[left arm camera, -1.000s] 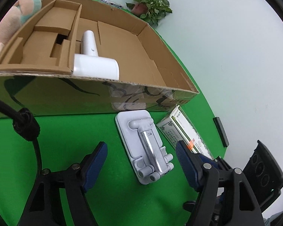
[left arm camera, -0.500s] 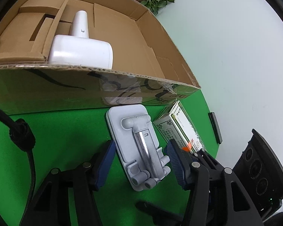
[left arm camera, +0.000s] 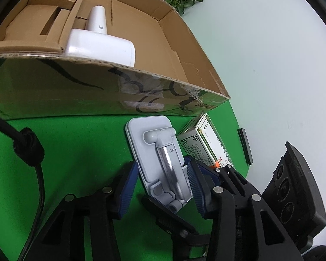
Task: Organize objects
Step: 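Close the right gripper on the white phone stand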
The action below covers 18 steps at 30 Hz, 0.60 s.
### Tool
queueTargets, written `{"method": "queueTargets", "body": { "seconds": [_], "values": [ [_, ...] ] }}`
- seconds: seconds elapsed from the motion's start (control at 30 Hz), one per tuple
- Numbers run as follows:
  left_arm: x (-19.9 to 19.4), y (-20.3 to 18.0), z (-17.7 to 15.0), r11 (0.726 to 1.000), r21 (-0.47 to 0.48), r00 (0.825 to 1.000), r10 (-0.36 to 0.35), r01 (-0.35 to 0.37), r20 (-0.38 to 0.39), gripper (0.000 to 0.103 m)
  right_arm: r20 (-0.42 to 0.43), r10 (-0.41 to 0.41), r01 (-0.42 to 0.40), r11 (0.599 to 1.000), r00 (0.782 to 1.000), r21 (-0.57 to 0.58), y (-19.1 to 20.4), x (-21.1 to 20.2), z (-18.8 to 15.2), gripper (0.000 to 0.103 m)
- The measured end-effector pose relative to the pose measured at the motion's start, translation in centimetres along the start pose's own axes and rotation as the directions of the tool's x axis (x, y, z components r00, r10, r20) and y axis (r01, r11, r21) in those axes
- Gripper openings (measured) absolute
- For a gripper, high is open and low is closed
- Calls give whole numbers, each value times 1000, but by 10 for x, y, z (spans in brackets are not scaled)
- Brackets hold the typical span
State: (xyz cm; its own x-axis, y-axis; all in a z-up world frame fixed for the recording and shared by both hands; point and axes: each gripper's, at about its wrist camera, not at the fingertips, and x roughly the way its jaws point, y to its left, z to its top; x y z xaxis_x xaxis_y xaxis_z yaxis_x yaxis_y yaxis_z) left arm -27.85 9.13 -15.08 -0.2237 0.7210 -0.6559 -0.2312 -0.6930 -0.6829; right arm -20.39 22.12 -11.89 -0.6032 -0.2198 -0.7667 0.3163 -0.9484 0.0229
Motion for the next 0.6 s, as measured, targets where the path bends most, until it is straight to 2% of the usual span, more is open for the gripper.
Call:
{"method": "queueTargets", "body": {
  "seconds": [0.13, 0.2, 0.33, 0.47, 0.6],
  "values": [
    [0, 1, 0, 1000, -1, 1000, 1, -1, -6, 42, -9, -33, 32, 998, 999, -49, 5, 7, 2, 75],
    [-1, 0, 0, 1000, 2, 1000, 2, -2, -7, 42, -6, -35, 35, 998, 999, -50, 4, 7, 1, 71],
    [-1, -2, -6, 1000, 16, 1000, -3, 4, -14, 42, -7, -29, 29, 999, 1000, -39, 2, 1, -5, 70],
    [-6, -5, -22, 1000, 27, 1000, -1, 1, -16, 41, -1, 9, -9, 1000, 1000, -11, 2, -12, -17, 70],
    [-10, -7, -31, 1000, 9, 1000, 19, -19, 13, 41, -14, 67, -66, 997, 998, 33, 3, -23, -29, 70]
  ]
}}
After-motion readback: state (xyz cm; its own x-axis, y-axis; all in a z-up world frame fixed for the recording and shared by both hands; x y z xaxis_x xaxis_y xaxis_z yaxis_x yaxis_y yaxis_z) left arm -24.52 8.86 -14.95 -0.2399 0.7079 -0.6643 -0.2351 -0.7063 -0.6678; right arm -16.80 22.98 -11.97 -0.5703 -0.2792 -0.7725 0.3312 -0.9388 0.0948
